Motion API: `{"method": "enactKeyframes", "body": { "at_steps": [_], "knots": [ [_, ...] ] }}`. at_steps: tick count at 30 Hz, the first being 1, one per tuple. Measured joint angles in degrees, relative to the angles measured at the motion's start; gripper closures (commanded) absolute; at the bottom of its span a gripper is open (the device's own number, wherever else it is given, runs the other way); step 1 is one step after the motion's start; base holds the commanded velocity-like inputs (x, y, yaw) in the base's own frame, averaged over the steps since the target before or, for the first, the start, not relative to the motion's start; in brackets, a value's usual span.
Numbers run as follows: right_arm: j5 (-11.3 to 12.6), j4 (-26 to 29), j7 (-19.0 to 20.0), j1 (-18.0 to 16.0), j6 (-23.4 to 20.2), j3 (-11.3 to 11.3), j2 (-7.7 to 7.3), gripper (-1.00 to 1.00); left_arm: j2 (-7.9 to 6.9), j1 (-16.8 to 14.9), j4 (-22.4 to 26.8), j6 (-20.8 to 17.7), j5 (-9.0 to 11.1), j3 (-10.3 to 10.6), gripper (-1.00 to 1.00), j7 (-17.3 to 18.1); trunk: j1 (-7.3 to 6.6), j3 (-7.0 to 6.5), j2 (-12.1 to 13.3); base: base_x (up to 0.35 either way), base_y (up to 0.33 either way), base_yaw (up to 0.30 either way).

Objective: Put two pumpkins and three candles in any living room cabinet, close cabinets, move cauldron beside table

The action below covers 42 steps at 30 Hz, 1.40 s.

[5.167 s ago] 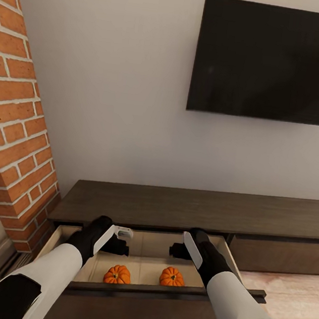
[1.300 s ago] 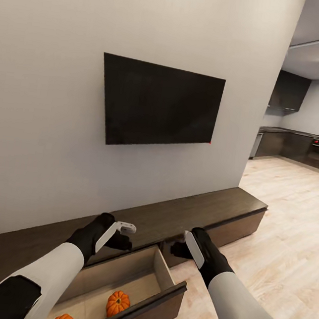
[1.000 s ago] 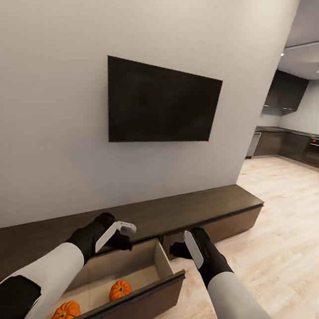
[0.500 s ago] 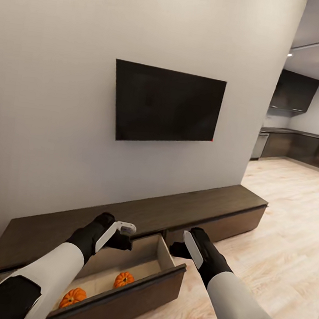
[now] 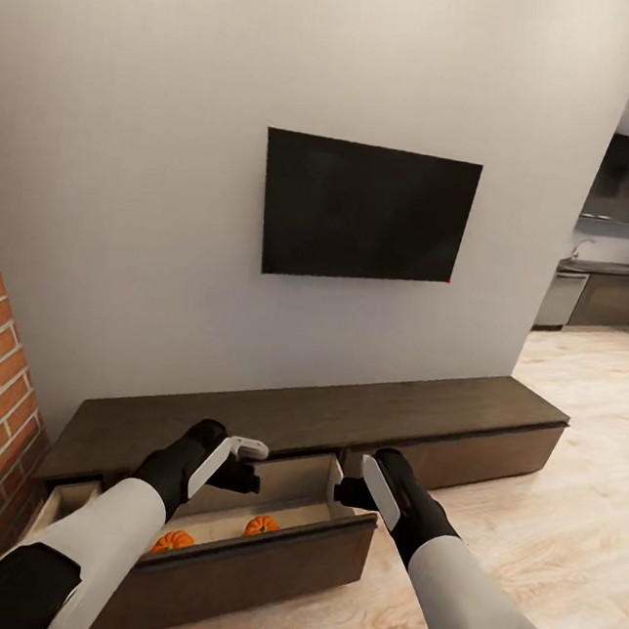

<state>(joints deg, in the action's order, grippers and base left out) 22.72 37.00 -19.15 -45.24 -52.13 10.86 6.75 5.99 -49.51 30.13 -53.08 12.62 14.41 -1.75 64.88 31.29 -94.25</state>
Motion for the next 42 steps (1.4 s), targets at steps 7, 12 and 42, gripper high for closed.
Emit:
{"method": "enactKeyframes", "body": {
  "at_steps": [7, 12, 42],
  "knots": [
    [-0.18, 0.00, 0.00, 0.00, 0.05, 0.00, 0.06, -1.00, 0.00, 0.00, 0.00, 0.02, -0.01, 0.02, -1.00, -0.02, 0.00, 0.00, 0.00, -0.141, -0.259, 0.270],
    [-0.20, 0.03, -0.01, 0.01, 0.11, 0.01, -0.01, -1.00, 0.01, -0.01, -0.03, 0.09, -0.06, 0.01, -1.00, -0.07, 0.00, 0.00, 0.00, -0.148, -0.257, 0.079],
    [-0.30, 0.10, -0.41, 0.01, 0.59, 0.06, 0.04, -1.00, -0.02, -0.01, -0.02, 0.09, -0.12, -0.04, -1.00, -0.13, 0.00, -0.20, 0.00, -0.159, -0.194, 0.082]
  ]
}}
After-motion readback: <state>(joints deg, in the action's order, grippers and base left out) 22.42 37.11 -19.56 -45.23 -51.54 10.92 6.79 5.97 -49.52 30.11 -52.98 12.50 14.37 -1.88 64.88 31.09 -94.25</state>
